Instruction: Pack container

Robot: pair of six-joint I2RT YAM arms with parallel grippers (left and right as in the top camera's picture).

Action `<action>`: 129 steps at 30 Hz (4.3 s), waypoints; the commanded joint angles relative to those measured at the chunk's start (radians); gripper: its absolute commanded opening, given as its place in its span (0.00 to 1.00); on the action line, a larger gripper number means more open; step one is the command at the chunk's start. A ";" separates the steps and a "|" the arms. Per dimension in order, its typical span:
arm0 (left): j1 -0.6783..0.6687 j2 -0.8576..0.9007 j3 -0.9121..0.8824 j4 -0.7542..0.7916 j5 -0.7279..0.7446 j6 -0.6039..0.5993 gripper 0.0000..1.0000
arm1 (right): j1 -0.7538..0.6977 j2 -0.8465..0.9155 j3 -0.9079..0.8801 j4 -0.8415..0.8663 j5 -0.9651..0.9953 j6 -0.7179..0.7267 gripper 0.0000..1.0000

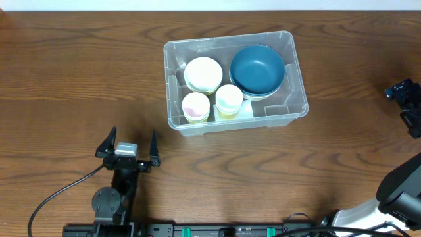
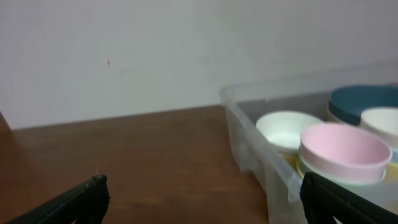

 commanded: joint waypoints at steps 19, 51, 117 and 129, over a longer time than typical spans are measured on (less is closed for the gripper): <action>0.005 -0.006 -0.002 -0.145 0.014 0.002 0.98 | -0.002 0.003 -0.002 -0.001 0.011 0.014 0.99; 0.005 -0.006 -0.002 -0.144 0.014 0.002 0.98 | 0.164 -0.064 -0.002 -0.001 0.011 0.014 0.99; 0.005 -0.006 -0.002 -0.144 0.014 0.002 0.98 | 0.560 -1.703 -1.474 1.296 -0.193 -0.556 0.99; 0.005 -0.006 -0.002 -0.144 0.014 0.002 0.98 | 0.563 -1.782 -1.521 1.138 -0.219 -0.560 0.99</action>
